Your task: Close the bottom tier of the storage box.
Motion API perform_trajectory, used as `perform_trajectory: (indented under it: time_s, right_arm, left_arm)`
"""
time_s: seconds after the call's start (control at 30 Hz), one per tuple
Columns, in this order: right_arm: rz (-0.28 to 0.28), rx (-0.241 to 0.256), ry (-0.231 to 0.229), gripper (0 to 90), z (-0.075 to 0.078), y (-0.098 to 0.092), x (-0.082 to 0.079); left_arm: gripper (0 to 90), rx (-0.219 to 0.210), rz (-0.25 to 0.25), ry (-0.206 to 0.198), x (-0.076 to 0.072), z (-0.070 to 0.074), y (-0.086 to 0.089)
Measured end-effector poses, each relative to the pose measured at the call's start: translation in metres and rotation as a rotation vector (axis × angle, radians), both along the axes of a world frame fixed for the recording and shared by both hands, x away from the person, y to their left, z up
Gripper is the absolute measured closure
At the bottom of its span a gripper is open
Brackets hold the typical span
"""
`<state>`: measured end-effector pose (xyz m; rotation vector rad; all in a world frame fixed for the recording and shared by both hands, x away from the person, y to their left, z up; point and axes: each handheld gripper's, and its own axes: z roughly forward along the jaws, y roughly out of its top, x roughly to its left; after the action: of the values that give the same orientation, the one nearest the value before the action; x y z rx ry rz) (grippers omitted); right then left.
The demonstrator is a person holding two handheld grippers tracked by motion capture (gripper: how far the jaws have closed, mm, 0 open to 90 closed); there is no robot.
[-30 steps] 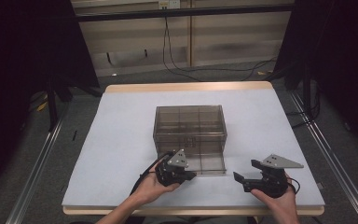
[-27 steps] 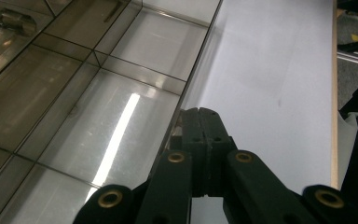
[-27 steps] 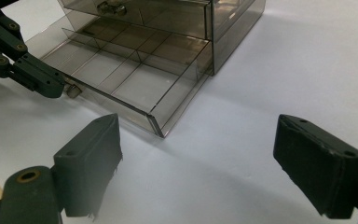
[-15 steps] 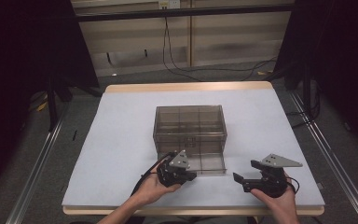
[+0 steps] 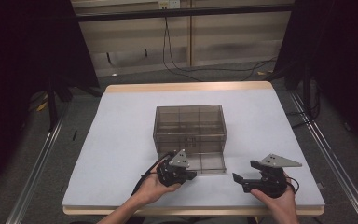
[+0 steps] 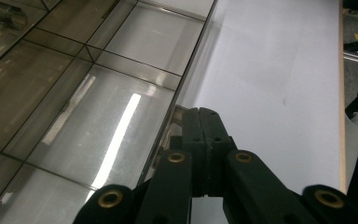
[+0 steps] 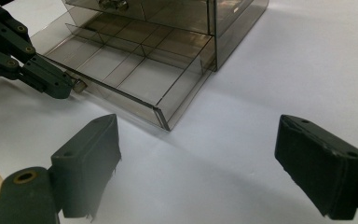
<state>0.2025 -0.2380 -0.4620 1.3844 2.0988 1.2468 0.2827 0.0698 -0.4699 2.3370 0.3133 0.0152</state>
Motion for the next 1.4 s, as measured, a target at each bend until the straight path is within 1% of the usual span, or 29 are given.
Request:
perform_trajectory:
  time_s: [0.03,0.07,0.1,0.13,0.17,0.2,0.37,0.47,0.5,0.57,0.6,0.63,0.67,0.7,0.77,0.87,0.9,0.93,0.97,1.03,1.07,1.17,1.23,1.27,1.3,1.33,1.37,1.4]
  right_arm:
    - [0.0,0.001,0.001,14.0,0.0,0.0001,0.0]
    - [0.0,0.001,0.002,14.0,0.0,0.0002,-0.0001]
    - [0.001,0.0,0.001,14.0,0.0,0.0003,-0.0001]
    - [0.002,-0.001,0.0,14.0,0.0,0.0003,-0.0002]
    - [0.002,-0.001,0.0,14.0,0.0,0.0003,-0.0002]
    - [0.002,0.0,0.0,14.0,0.0,0.0002,-0.0002]
    - [0.003,0.0,0.001,14.0,0.0001,-0.0001,-0.0003]
    - [0.003,0.0,0.002,14.1,0.0001,0.0,-0.0002]
    - [0.003,0.0,0.002,14.1,0.0001,0.0,-0.0002]
    - [0.003,0.001,0.004,14.1,0.0001,0.0001,-0.0001]
    - [0.003,0.001,0.004,14.0,0.0001,0.0002,-0.0001]
    - [0.004,0.001,0.004,14.1,0.0001,0.0003,-0.0001]
    - [0.006,0.001,0.004,14.1,0.0,0.0004,0.0]
    - [0.008,0.001,0.001,14.1,0.0001,0.0005,-0.0001]
    - [0.013,0.002,-0.003,14.1,0.0003,0.0006,-0.0001]
    - [0.015,0.001,-0.002,14.1,0.0001,0.0011,0.0001]
    - [0.017,0.0,-0.002,14.1,0.0002,0.0011,0.0002]
    - [0.018,-0.001,-0.002,14.1,0.0001,0.0012,0.0002]
    - [0.018,0.001,-0.001,14.1,0.0001,0.0012,0.0002]
    - [0.019,0.0,-0.002,14.1,0.0001,0.001,0.0001]
    - [0.018,0.002,-0.001,14.2,0.0001,0.001,0.0001]
    - [0.017,0.003,-0.001,14.3,0.0002,0.001,0.0002]
    - [0.018,0.002,0.0,14.3,0.0001,0.0013,0.0003]
    - [0.019,0.002,0.0,14.3,0.0001,0.0013,0.0003]
    - [0.019,0.002,0.0,14.3,0.0002,0.0014,0.0003]
    - [0.019,0.002,0.0,14.3,0.0002,0.0013,0.0003]
    - [0.019,0.001,0.0,14.3,0.0001,0.0011,0.0003]
    - [0.018,0.002,0.0,14.3,0.0001,0.0011,0.0002]
  left_arm:
    - [90.0,-0.002,-0.004,0.0,0.0005,-0.0001,0.0002]
    - [90.0,0.015,0.005,-0.006,0.0002,0.0009,0.0005]
    - [90.0,0.002,0.011,-0.009,0.0001,0.0,0.0]
    - [90.0,0.012,0.006,-0.007,0.0006,0.0006,0.0005]
    - [90.0,-0.006,0.01,0.001,0.0005,-0.0006,0.0005]
    - [90.0,0.001,0.009,0.001,0.0003,-0.0002,0.0011]
    - [90.0,-0.016,0.013,0.004,0.0009,-0.0009,0.0016]
    - [90.0,-0.014,0.014,0.007,0.001,-0.0004,0.0016]
    - [90.0,0.001,0.014,0.005,0.001,0.0006,0.0018]
    - [90.0,-0.009,0.01,0.002,0.0013,-0.0002,0.0017]
    - [90.0,-0.004,0.015,0.002,0.0009,0.0003,0.0017]
    - [90.0,-0.02,0.017,-0.001,0.0007,-0.0009,0.0012]
    - [90.0,-0.007,0.008,-0.004,0.0014,-0.0004,0.0017]
    - [90.0,-0.004,0.007,0.0,0.0016,0.0,0.0019]
    - [90.0,-0.022,0.017,0.003,0.0009,-0.0011,0.0012]
    - [90.0,-0.02,0.021,0.001,0.001,-0.0013,0.0008]
    - [90.0,-0.007,0.015,-0.012,0.0022,-0.001,0.001]
    - [90.0,-0.025,0.024,-0.002,0.0019,-0.0021,0.0005]
    - [90.0,-0.008,0.021,-0.004,0.0025,-0.0009,0.0011]
    - [90.0,-0.011,0.016,-0.008,0.003,-0.0015,0.0014]
    - [90.0,-0.02,0.024,-0.002,0.0028,-0.0019,0.0011]
    - [90.0,-0.026,0.026,0.002,0.003,-0.0022,0.001]
    - [90.0,-0.022,0.027,0.001,0.0033,-0.0018,0.0012]
    - [90.0,-0.034,0.027,0.002,0.0033,-0.0021,0.0013]
    - [90.0,-0.031,0.032,0.001,0.0029,-0.0012,0.0014]
    - [90.0,-0.013,0.029,-0.011,0.0031,0.0008,0.0018]
    - [90.0,-0.033,0.03,-0.01,0.0034,0.0001,0.0015]
    - [90.0,-0.036,0.03,-0.006,0.0038,0.0003,0.0018]
